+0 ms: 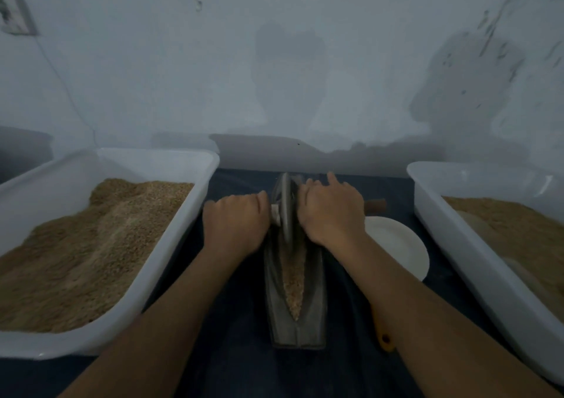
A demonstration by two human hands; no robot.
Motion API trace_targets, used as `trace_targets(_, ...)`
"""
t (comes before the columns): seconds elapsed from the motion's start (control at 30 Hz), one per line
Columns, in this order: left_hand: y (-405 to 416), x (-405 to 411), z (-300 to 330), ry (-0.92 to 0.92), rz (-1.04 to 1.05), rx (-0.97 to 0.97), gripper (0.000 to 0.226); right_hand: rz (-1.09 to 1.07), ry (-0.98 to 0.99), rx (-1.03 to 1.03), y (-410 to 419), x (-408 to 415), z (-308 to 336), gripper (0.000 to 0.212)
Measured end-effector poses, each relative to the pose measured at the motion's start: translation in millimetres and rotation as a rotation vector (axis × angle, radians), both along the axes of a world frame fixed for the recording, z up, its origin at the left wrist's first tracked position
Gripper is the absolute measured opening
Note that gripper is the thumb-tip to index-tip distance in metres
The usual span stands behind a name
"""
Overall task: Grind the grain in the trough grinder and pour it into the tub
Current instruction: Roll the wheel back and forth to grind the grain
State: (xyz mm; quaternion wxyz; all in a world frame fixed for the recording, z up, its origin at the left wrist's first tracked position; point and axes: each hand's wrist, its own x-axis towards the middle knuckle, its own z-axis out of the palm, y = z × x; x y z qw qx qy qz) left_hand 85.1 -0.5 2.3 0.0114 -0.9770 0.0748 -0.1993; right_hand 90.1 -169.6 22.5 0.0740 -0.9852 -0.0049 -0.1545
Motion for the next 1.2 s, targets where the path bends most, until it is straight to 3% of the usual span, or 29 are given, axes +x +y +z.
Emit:
trace_targets(0.13, 10, -55, -3, -0.125, -0.126, -0.197, 0.05, 0.133, -0.035, 0.019, -13, -66, -9, 0.067)
trace_targets(0.3, 17, -72, -6, -0.083, -0.153, -0.199, 0.055, 0.152, -0.146, -0.014, -11, -82, -12, 0.067)
trace_targets(0.5, -7, 0, 3, -0.064, 0.043, 0.039, 0.035, -0.002, 0.07, 0.043, -11, 7, -6, 0.048)
trace_targets(0.67, -14, 22, 12, -0.041, 0.052, 0.01, 0.027, -0.051, 0.12, 0.024, -11, 24, -4, 0.043)
trace_targets(0.8, -4, -24, 0, -0.1, -0.002, -0.089, 0.05, 0.08, 0.026, 0.008, -16, -28, -16, 0.058)
trace_targets(0.93, 14, -74, -13, -0.128, -0.154, -0.275, 0.053, 0.16, -0.136, -0.006, -11, -80, -13, 0.066)
trace_targets(1.03, 17, -77, -16, -0.092, -0.145, -0.312, 0.056, 0.158, -0.195, -0.011, -5, -83, -11, 0.066)
trace_targets(1.1, 10, -65, -12, -0.101, -0.092, -0.266, 0.055, 0.128, -0.102, 0.009, -4, -67, -9, 0.066)
trace_targets(1.2, -4, -23, -1, -0.081, 0.023, -0.05, 0.052, 0.038, 0.041, 0.063, -5, -25, -5, 0.051)
